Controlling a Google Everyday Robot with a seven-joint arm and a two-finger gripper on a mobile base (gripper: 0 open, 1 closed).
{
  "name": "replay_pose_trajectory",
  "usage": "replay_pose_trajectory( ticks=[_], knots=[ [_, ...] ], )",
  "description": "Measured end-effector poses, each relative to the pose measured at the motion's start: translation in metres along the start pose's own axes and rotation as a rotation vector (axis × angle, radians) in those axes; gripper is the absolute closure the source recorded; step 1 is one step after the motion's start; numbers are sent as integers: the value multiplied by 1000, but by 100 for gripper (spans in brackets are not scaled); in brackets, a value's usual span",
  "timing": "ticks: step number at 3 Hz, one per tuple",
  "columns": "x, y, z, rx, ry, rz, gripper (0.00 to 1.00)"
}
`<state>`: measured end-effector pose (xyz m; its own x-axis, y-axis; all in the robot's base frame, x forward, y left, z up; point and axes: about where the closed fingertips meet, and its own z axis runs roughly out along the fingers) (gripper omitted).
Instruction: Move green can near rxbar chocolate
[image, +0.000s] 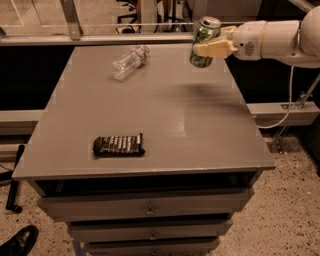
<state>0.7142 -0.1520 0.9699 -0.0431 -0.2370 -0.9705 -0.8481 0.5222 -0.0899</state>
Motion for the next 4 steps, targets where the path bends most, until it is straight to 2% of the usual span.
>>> replay_pose_trajectory(
  ticks=[1, 2, 3, 4],
  knots=[
    [-8, 12, 4, -19, -32, 0, 100],
    [-31, 53, 11, -69, -109, -21, 100],
    [-50, 113, 30, -148, -176, -43, 100],
    [-44, 156, 49, -206, -180, -44, 100]
  ],
)
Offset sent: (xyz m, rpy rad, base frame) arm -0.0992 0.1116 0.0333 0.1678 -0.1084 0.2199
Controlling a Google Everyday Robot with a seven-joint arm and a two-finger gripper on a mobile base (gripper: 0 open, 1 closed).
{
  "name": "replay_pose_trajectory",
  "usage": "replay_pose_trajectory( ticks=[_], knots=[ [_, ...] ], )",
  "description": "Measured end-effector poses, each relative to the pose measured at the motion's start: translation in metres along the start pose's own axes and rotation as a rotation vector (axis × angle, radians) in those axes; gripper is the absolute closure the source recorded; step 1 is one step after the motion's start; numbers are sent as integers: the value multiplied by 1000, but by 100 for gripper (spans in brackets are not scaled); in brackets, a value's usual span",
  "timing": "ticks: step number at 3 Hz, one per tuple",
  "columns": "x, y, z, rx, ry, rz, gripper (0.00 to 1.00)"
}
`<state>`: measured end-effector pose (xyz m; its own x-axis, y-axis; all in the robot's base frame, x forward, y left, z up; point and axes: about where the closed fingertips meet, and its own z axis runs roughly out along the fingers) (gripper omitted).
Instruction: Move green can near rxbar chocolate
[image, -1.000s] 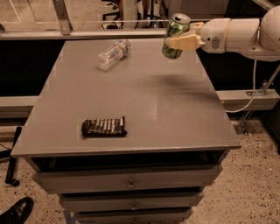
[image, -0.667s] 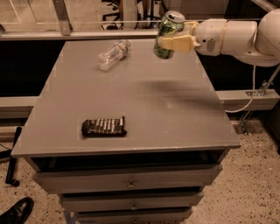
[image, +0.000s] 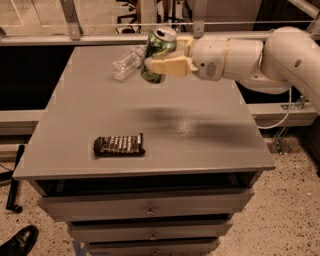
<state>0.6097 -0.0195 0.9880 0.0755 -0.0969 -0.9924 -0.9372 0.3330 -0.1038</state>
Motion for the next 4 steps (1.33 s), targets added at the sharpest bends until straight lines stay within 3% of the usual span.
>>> replay_pose_trajectory(
  ticks=[3, 4],
  knots=[
    [80, 46, 16, -45, 172, -1, 100],
    [96, 59, 16, -49, 196, 24, 100]
  ],
)
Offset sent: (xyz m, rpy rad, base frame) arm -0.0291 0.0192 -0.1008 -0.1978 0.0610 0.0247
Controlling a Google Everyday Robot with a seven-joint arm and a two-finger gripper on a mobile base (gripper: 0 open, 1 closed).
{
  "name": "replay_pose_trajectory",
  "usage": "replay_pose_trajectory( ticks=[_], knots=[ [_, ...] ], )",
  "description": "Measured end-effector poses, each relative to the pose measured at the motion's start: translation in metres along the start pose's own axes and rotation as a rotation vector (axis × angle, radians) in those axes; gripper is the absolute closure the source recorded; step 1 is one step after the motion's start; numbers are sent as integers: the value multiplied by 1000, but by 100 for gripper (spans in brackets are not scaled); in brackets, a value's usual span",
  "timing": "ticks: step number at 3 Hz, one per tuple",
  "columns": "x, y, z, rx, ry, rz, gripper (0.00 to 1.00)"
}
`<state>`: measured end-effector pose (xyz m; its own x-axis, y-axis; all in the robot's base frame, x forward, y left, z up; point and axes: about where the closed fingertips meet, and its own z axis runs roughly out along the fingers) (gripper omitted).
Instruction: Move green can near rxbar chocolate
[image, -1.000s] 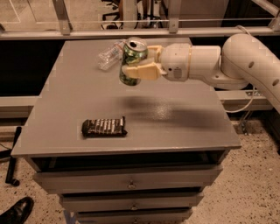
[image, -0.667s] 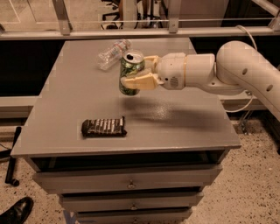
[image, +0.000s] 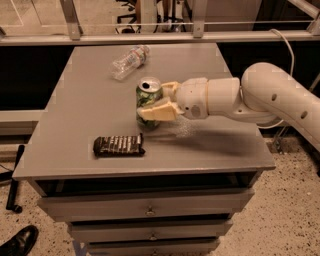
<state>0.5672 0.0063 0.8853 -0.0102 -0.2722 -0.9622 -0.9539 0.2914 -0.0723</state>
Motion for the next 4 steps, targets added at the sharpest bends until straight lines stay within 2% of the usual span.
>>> replay_pose_trajectory(
  ticks=[1, 4],
  knots=[
    [7, 12, 5, -7, 10, 25, 87],
    [3, 24, 9, -15, 1, 38, 17]
  ],
)
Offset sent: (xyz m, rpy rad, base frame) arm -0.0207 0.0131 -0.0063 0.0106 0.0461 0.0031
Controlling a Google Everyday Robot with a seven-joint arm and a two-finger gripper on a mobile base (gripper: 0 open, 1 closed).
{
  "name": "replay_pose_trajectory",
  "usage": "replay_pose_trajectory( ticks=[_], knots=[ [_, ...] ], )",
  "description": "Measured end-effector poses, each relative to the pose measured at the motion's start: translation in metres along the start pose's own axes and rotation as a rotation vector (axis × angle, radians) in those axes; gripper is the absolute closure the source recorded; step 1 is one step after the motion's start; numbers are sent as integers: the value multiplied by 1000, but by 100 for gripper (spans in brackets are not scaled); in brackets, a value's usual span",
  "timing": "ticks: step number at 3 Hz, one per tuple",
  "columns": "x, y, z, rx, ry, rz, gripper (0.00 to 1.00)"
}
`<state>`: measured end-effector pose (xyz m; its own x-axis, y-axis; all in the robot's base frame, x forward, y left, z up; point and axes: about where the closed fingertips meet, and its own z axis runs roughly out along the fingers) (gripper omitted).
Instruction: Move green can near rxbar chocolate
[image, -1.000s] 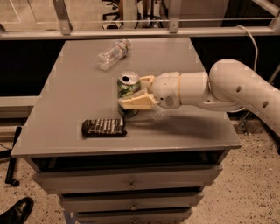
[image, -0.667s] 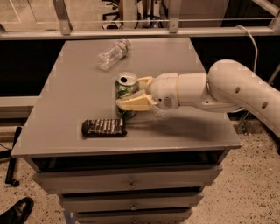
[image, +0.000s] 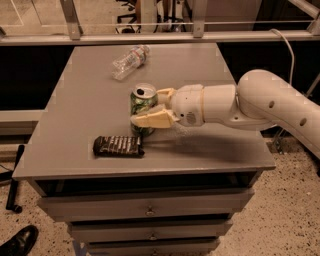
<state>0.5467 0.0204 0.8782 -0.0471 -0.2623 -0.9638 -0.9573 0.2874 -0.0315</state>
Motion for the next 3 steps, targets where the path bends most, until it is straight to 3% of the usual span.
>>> replay_pose_trajectory(
  ticks=[1, 2, 3],
  knots=[
    [0, 1, -1, 3, -1, 0, 0],
    [-1, -4, -12, 31, -9, -5, 0],
    [-12, -18, -55, 71, -89, -28, 0]
  ],
)
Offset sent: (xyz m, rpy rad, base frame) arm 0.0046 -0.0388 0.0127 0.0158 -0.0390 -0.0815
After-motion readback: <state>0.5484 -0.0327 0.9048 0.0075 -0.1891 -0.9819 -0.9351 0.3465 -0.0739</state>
